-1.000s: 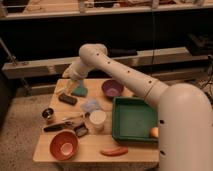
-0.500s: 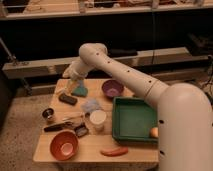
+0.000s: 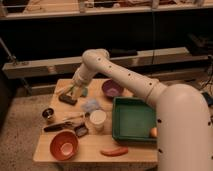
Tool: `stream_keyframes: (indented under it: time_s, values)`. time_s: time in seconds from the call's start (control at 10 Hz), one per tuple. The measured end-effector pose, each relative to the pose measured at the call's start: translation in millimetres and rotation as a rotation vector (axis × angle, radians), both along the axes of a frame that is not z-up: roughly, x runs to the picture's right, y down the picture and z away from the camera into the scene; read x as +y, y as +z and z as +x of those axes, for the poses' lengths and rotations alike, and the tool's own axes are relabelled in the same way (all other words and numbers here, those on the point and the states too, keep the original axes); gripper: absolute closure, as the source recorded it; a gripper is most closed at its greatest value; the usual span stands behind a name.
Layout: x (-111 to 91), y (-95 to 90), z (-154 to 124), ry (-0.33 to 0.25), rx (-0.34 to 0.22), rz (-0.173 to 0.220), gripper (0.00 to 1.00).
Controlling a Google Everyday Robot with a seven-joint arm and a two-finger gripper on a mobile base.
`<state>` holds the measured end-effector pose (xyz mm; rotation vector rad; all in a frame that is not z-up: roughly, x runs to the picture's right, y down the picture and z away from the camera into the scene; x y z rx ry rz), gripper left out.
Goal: Place eraser in metal cup
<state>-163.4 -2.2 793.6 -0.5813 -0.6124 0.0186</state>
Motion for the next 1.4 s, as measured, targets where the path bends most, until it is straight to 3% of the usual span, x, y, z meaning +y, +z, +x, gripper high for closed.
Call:
stream_keyframes:
  time_s: [0.5,0.9,1.1,1.4]
  values:
    - [28.8,49.5,-3.6,0.037,0.06,-0.023,0.35]
    - [27.5,91.6,-11.3,0.048,0.109,0.001,0.35]
    - [33.6,111.1,-15.2,0.061,0.123,-0.012,0.35]
    - [39.4,124.4,-24.4,0.071,0.121,-0.036,0.35]
